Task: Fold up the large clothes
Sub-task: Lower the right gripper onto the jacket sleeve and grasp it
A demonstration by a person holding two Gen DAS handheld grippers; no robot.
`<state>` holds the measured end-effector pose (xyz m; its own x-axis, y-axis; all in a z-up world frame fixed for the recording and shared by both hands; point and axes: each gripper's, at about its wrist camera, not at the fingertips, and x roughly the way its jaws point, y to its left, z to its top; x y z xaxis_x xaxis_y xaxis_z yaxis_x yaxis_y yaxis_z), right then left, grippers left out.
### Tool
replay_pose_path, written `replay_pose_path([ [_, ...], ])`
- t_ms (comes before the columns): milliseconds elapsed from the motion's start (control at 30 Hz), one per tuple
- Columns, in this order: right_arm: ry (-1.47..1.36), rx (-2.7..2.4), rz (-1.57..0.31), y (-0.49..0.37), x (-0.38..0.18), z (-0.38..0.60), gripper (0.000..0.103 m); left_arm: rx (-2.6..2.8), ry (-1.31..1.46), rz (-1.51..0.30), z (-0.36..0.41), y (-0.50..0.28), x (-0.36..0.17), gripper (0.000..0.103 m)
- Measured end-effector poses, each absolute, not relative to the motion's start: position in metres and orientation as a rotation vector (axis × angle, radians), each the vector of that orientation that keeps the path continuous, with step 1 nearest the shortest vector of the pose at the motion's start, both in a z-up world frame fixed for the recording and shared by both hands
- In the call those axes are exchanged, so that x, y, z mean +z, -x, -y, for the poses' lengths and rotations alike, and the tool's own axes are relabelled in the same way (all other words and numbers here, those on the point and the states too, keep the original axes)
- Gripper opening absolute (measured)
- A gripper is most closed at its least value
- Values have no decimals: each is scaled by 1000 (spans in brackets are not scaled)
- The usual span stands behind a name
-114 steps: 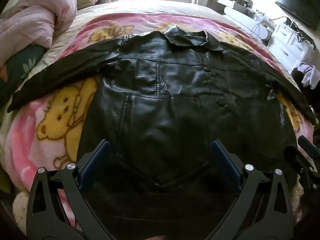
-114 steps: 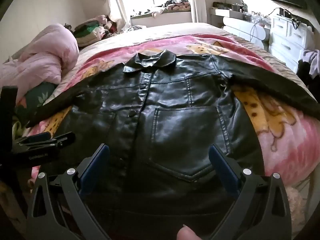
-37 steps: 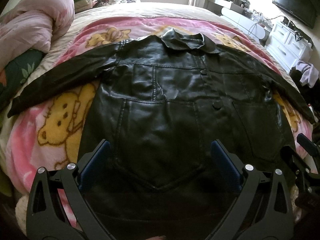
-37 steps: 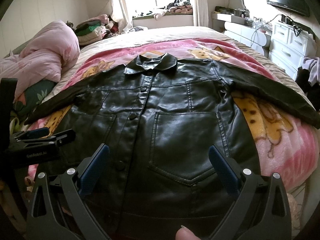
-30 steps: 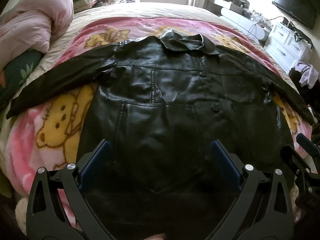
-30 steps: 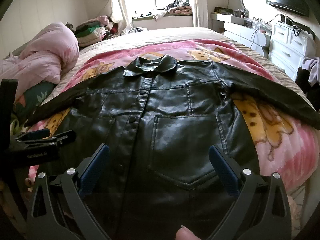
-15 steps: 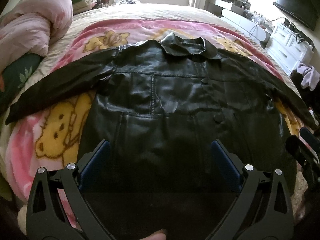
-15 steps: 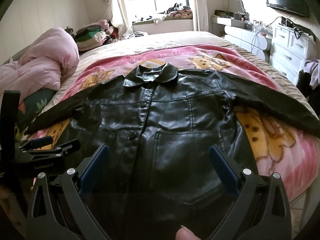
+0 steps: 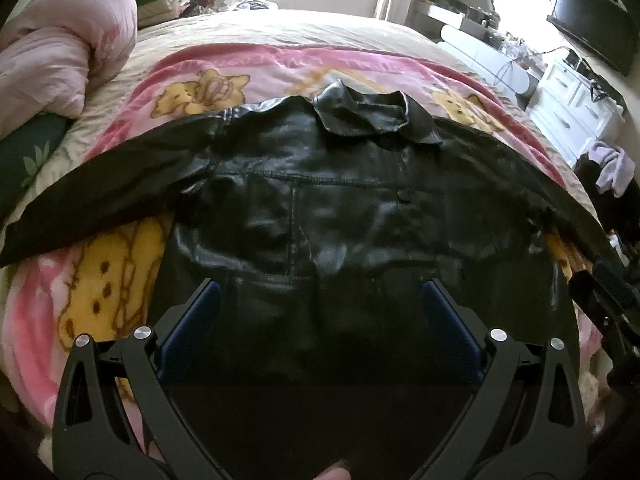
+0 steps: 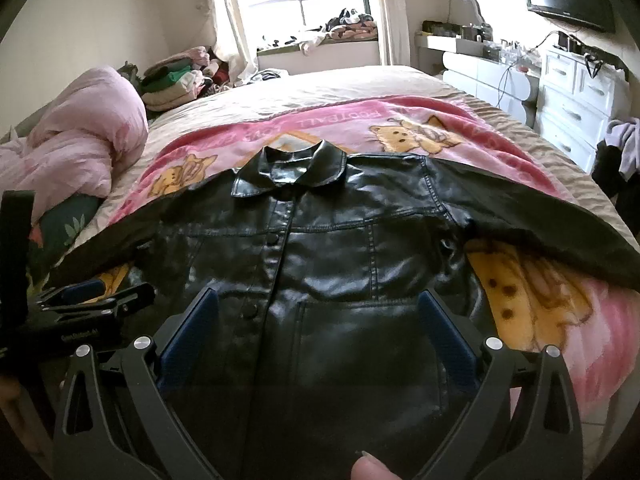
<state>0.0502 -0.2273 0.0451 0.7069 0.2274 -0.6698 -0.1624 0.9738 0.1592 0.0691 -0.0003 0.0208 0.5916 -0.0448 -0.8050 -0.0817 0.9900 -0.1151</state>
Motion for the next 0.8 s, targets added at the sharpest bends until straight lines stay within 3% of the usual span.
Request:
replay_pose_path([
  [800, -228, 148, -756, -129, 57, 273, 99, 48, 166, -936, 12, -145, 36, 94],
])
